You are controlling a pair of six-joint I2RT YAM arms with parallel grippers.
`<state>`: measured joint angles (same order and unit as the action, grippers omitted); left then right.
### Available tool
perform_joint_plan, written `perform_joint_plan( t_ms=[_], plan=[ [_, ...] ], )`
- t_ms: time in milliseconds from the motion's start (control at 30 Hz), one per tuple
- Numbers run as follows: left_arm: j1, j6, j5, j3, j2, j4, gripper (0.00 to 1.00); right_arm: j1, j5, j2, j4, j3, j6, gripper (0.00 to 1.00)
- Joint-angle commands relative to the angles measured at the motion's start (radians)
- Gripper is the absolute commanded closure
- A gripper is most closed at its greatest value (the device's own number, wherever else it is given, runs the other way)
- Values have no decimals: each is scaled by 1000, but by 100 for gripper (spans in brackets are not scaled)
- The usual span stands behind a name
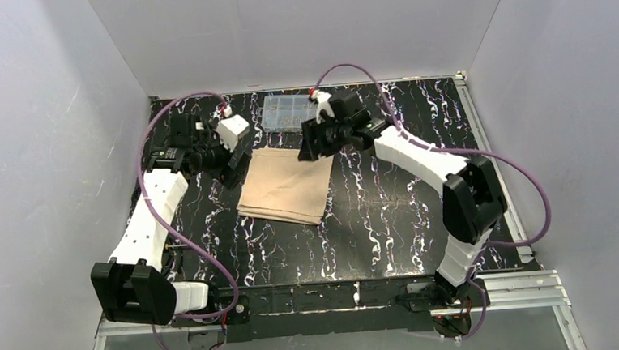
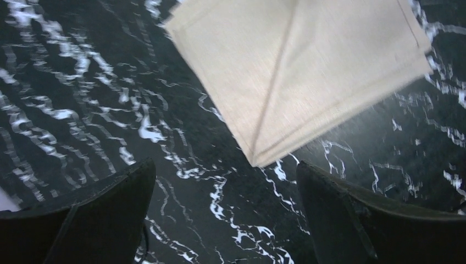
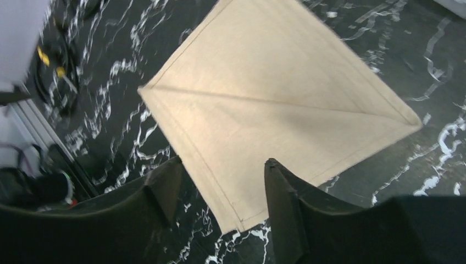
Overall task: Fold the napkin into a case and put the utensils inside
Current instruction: Pick up the upper triangle-folded napkin from the center of the board.
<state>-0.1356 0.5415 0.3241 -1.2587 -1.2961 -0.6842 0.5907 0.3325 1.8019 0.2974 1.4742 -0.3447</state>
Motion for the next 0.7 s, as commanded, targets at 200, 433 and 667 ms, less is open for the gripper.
perform_joint_plan(
  t_ms=[200, 433, 667],
  plan=[
    [4, 629, 252, 363, 40, 38, 9, 223, -423, -274, -61, -302, 478, 8],
    [7, 897, 345, 439, 40, 93, 9, 214, -522, -449, -317, -431, 424, 1],
    [24, 1046, 320, 488, -59, 182, 11, 259, -259, -405, -183, -456, 630, 1]
  ],
)
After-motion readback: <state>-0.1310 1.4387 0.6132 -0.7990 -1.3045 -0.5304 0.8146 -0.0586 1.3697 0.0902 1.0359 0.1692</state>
